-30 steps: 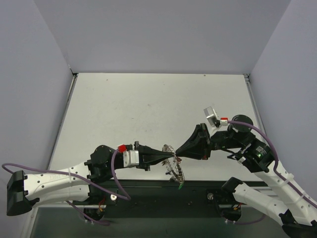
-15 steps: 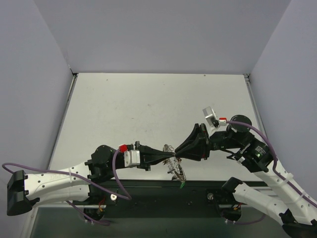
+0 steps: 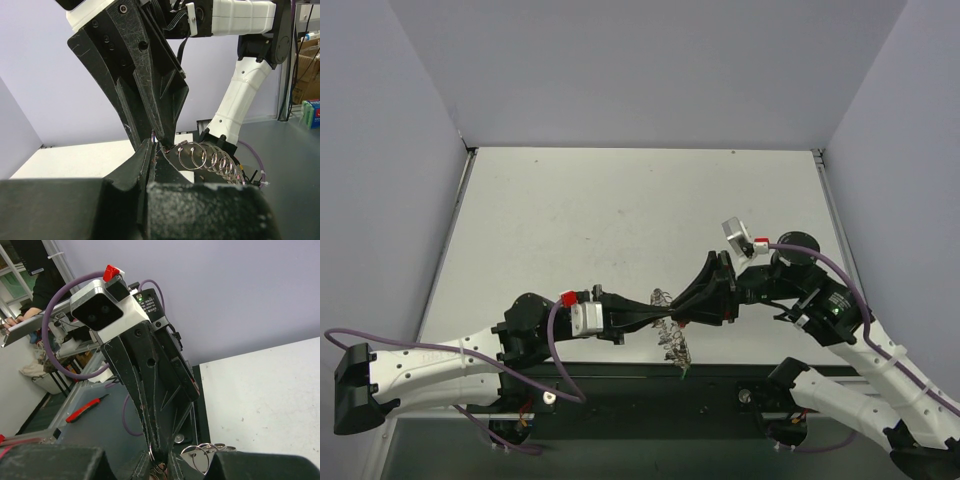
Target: Put the keys on the keyring
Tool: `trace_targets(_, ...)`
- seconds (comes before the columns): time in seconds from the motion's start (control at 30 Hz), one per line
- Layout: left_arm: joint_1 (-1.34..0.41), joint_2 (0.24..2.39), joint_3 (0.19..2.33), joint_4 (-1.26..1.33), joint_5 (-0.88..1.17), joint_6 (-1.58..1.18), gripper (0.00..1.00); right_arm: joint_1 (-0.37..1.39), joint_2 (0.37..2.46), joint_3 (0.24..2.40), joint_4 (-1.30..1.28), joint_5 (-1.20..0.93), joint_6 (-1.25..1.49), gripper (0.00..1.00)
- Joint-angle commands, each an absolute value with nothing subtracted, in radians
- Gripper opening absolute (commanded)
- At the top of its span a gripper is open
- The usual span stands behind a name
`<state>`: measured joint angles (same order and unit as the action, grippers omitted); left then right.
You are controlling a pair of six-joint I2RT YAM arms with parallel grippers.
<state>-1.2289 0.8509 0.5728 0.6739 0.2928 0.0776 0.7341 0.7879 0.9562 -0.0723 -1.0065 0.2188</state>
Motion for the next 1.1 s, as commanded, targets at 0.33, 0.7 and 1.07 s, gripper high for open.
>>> trace_targets(0.33, -1.23, 0.816, 0.598, 0.761, 0.273, 0.072, 0.0, 0.741, 0.742, 0.95, -0.038, -0.939, 0.209, 0.35)
trace_targets(0.7, -1.23, 0.816, 0.595, 0.758, 0.276, 0.069, 0.0, 0.741, 0.738, 0.953, -0.031, -0.923, 0.212, 0.45)
trace_targets(1.07, -1.23, 0.818, 0.597, 0.758, 0.281, 0.064, 0.0, 0.741, 0.75, 0.953, -0.009, -0.936, 0.225, 0.33)
